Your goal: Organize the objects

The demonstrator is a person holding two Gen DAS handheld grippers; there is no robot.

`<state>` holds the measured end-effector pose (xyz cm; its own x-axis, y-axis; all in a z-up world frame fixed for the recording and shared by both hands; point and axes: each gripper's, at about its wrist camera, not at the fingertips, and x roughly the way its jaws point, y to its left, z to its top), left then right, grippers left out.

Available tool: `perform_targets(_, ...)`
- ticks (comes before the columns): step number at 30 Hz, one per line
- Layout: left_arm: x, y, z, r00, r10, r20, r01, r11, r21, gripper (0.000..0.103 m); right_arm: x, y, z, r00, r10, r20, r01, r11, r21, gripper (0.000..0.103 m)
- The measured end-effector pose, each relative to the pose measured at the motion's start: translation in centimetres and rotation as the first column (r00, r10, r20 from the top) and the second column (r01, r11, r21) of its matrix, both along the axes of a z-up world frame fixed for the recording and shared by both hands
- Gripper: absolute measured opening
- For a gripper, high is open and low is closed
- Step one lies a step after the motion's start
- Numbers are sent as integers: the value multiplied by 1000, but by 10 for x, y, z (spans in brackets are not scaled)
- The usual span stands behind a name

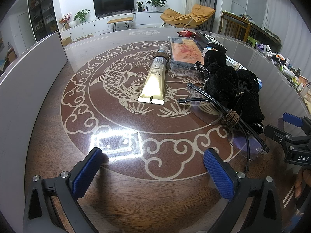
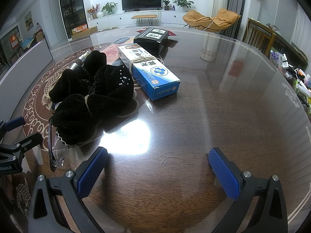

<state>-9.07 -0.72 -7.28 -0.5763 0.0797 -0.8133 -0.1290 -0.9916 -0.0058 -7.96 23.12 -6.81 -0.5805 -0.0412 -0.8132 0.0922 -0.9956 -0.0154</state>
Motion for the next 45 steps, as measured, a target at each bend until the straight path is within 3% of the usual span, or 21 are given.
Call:
perform_targets(41,0,0,0,1000,3,-1,-3,1000,3,103,1,1,0,1000,0,0,0,1000,0,103)
perform_targets(45,5,-4,3,999,-31,27,31,999,-7,103,0,0,0,1000,0,0,0,1000,0,103)
